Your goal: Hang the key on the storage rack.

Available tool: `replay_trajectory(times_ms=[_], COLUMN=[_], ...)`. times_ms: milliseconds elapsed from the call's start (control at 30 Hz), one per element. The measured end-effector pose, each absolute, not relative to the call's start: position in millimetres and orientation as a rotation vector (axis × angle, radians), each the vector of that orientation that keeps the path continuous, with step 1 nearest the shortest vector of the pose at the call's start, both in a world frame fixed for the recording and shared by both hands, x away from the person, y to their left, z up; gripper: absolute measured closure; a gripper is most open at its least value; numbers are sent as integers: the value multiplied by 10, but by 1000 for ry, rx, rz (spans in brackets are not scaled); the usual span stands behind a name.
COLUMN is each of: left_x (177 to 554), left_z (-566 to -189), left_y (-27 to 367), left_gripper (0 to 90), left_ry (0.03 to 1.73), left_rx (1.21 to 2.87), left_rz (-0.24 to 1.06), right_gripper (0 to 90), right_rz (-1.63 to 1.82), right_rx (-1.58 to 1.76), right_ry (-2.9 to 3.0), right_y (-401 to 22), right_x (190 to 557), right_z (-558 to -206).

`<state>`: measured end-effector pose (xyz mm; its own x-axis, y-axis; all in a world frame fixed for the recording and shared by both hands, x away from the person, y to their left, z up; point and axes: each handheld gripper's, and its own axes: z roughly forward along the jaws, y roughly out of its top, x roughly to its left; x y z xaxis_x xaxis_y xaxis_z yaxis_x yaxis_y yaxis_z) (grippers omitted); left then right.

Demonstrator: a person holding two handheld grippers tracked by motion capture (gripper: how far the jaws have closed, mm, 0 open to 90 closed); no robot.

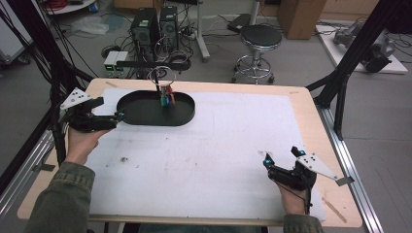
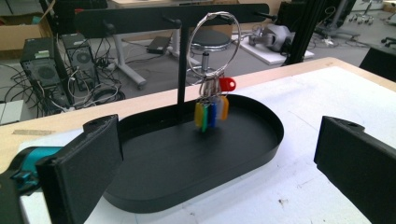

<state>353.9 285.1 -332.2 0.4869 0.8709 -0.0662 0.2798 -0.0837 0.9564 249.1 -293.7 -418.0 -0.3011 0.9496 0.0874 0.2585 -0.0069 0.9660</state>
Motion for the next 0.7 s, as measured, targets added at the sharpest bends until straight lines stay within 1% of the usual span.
replay_trajectory(times_ms=[467, 700], left_x=[3244, 3139], left_z=[-3580, -3714], left_y=[3007, 3035], left_gripper=[17, 17], left_ry=[1042, 1061], left_rx=[1577, 1591], left_rz=[694, 698], right_gripper=[12, 13], right_rz=[1352, 1349], right_rx=[1281, 1281], right_ry=[1621, 1620], right_y=[-2940, -2945], right_x=[2495, 2500], right_z=[-4187, -4188])
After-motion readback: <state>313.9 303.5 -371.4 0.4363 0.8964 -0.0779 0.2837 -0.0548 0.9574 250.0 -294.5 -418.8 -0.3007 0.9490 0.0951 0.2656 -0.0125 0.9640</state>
